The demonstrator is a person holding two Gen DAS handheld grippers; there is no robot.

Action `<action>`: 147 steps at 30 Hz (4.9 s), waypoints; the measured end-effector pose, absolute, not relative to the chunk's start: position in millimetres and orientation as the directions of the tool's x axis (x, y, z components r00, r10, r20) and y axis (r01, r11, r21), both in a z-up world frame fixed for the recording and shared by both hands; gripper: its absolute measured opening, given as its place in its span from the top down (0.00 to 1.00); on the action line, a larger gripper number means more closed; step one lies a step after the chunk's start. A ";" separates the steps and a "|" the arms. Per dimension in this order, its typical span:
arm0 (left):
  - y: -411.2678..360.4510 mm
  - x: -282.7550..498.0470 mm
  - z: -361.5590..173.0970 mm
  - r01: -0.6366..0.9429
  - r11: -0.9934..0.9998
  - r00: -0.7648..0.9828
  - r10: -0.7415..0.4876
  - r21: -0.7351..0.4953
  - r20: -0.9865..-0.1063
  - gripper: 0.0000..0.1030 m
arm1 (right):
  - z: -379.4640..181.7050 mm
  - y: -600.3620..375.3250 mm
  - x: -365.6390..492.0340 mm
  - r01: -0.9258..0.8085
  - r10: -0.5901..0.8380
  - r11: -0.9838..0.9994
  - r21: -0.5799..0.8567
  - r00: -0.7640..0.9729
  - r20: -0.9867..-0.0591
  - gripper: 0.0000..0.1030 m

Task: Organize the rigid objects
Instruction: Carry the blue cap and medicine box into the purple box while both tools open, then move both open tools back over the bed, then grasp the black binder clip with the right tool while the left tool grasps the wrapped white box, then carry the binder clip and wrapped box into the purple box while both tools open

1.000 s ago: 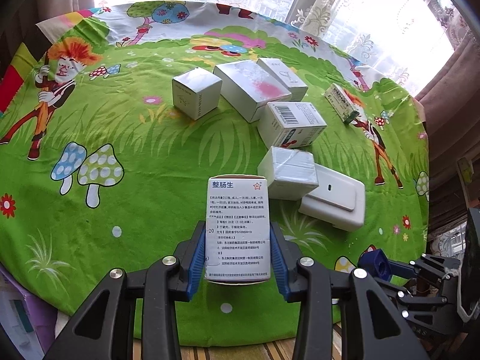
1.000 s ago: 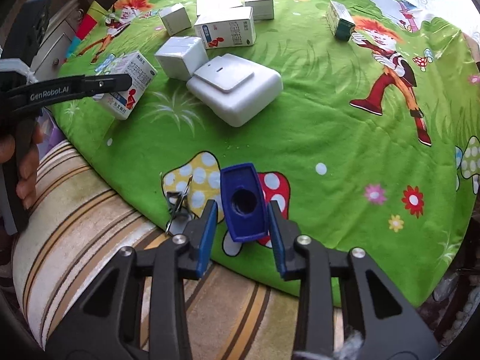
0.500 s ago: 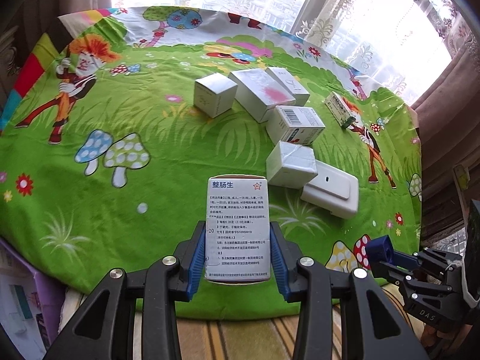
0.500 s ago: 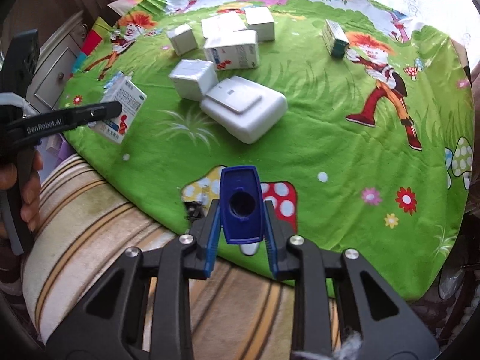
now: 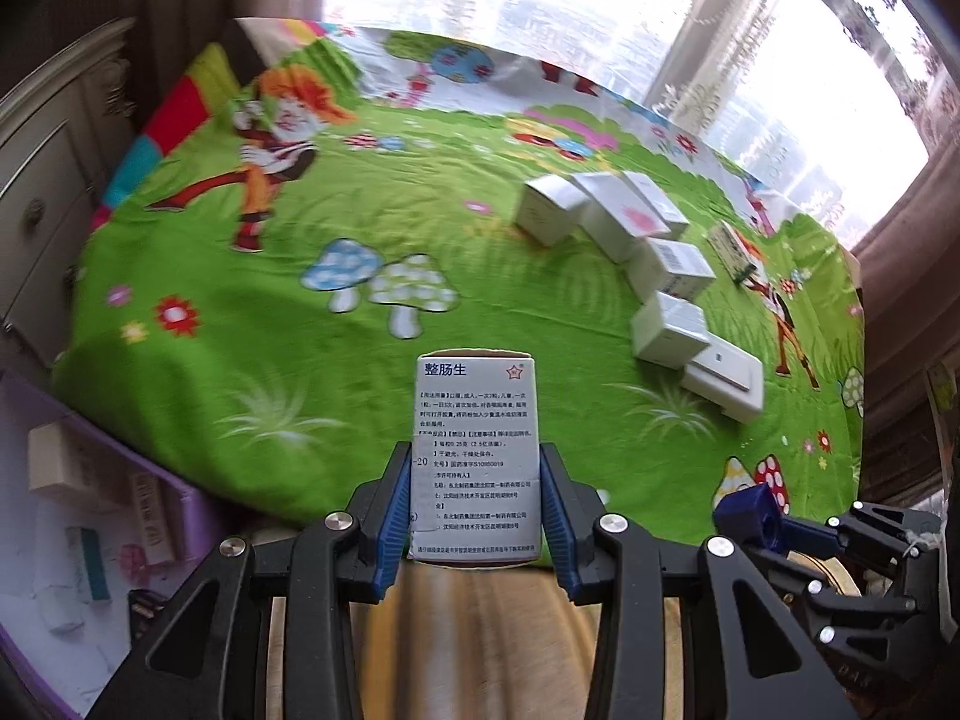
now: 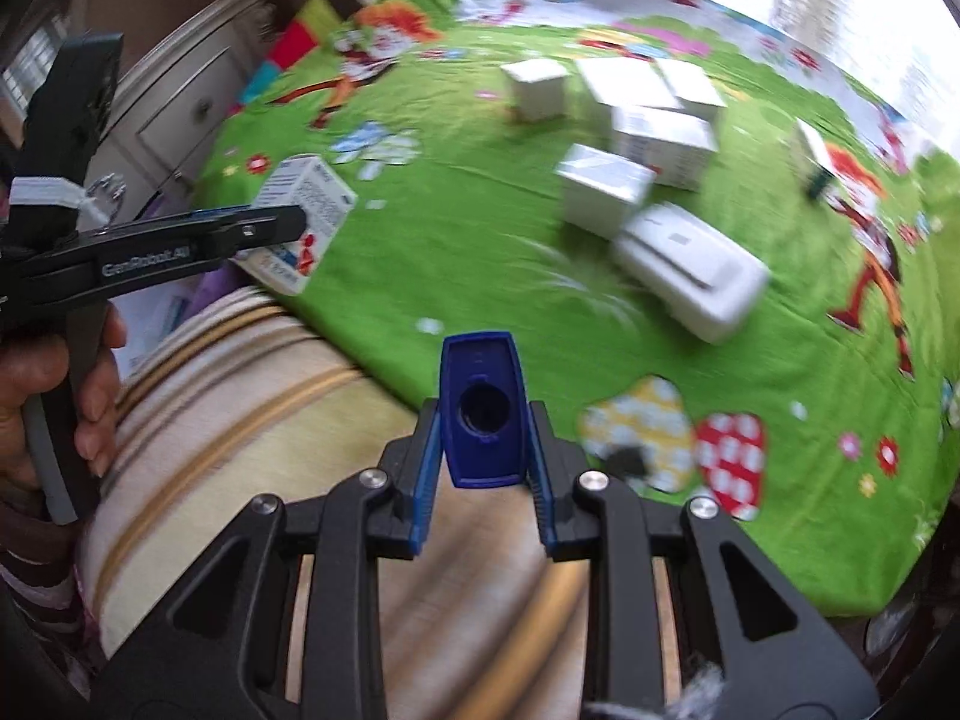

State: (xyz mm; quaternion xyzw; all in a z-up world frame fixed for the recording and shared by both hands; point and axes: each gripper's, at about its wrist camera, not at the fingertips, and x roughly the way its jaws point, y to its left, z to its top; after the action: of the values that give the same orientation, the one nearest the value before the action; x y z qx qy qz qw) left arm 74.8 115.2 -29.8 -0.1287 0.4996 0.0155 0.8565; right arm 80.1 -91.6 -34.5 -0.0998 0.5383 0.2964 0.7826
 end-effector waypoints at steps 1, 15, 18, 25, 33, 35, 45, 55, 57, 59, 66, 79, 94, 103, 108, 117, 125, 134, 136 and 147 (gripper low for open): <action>123.5 70.4 -28.5 -0.170 0.965 0.505 -0.090 -0.201 -0.858 0.61 | -33.7 -83.7 78.1 -0.583 0.361 0.796 0.163 0.242 -0.901 0.70; 228.4 12.3 -27.5 -0.392 0.906 0.511 0.072 -0.158 -0.857 0.61 | -19.6 47.5 52.5 -0.733 0.448 0.652 0.194 0.166 -0.879 0.70; 246.3 1.9 -29.5 -0.432 0.891 0.503 0.108 -0.141 -0.858 0.61 | -19.9 69.6 46.5 -0.753 0.459 0.626 0.202 0.147 -0.876 0.70; 278.0 -19.5 -36.6 -0.499 0.858 0.475 0.158 -0.117 -0.865 0.61 | -23.5 119.2 27.8 -0.799 0.464 0.568 0.195 0.116 -0.878 0.70; 306.4 -41.2 -41.8 -0.565 0.819 0.447 0.203 -0.099 -0.871 0.61 | -31.9 165.1 4.6 -0.841 0.478 0.495 0.220 0.052 -0.877 0.70; 311.2 -45.0 -43.2 -0.574 0.813 0.442 0.205 -0.100 -0.873 0.61 | -33.8 173.6 -0.2 -0.847 0.478 0.483 0.223 0.041 -0.878 0.70; 331.5 -60.0 -57.0 -0.619 0.781 0.389 0.217 -0.080 -0.895 0.60 | -49.6 197.9 -14.7 -0.860 0.457 0.449 0.242 -0.012 -0.889 0.70; 337.5 -63.8 -72.6 -0.648 0.757 0.331 0.185 -0.080 -0.925 0.42 | -57.7 205.7 -23.8 -0.874 0.450 0.412 0.257 -0.050 -0.891 0.39; 336.2 -63.0 -72.5 -0.648 0.758 0.330 0.191 -0.075 -0.925 0.39 | -52.3 199.5 -21.4 -0.870 0.468 0.424 0.252 -0.029 -0.883 0.35; 333.2 -61.0 -70.8 -0.644 0.760 0.336 0.185 -0.082 -0.923 0.39 | -47.3 193.3 -21.0 -0.874 0.471 0.425 0.235 -0.008 -0.882 0.35; 314.1 -47.2 -63.4 -0.603 0.793 0.365 0.173 -0.091 -0.915 0.39 | -28.9 139.6 -12.9 -0.867 0.471 0.477 0.145 0.113 -0.875 0.35; 251.9 -3.4 -44.4 -0.468 0.876 0.424 0.110 -0.114 -0.899 0.39 | -33.1 -8.9 41.9 -0.710 0.303 0.705 0.006 0.293 -0.907 0.35; 125.6 84.8 -21.6 -0.183 0.974 0.468 -0.030 -0.130 -0.883 0.36 | -74.6 -121.8 93.7 -0.509 0.129 0.860 -0.038 0.288 -0.949 0.32; 39.2 139.8 -21.5 0.000 0.990 0.460 -0.127 -0.144 -0.879 0.33 | -91.8 -133.7 101.7 -0.485 0.172 0.874 0.031 0.249 -0.953 0.32; 3.3 168.0 -28.4 0.059 0.987 0.450 -0.162 -0.152 -0.878 0.33 | -99.0 -132.5 104.8 -0.496 0.179 0.867 0.038 0.240 -0.954 0.32; -26.3 200.6 -50.5 0.073 0.988 0.414 -0.153 -0.135 -0.897 0.32 | -98.9 -126.5 101.3 -0.531 0.186 0.847 0.014 0.271 -0.945 0.42; -29.9 216.8 -69.4 0.073 0.988 0.391 -0.151 -0.134 -0.908 0.40 | -94.8 -127.2 97.5 -0.537 0.205 0.844 0.022 0.284 -0.937 0.73; -25.6 211.1 -70.2 0.079 0.988 0.401 -0.151 -0.130 -0.904 0.54 | -92.1 -144.0 102.7 -0.506 0.266 0.856 0.104 0.261 -0.928 0.77; -22.1 205.3 -68.0 0.077 0.988 0.408 -0.154 -0.135 -0.900 0.54 | -91.1 -148.1 104.7 -0.492 0.281 0.861 0.126 0.254 -0.925 0.78; 1.2 169.9 -53.7 0.043 0.984 0.447 -0.174 -0.173 -0.877 0.54 | -82.1 -153.3 103.7 -0.473 0.273 0.873 0.118 0.275 -0.922 0.78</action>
State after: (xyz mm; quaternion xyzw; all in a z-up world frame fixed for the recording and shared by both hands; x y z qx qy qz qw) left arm 169.9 1.2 -53.7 -0.0628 0.5219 -0.0640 0.8483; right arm 103.7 -153.3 -82.1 -0.0898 0.5542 0.2351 0.7934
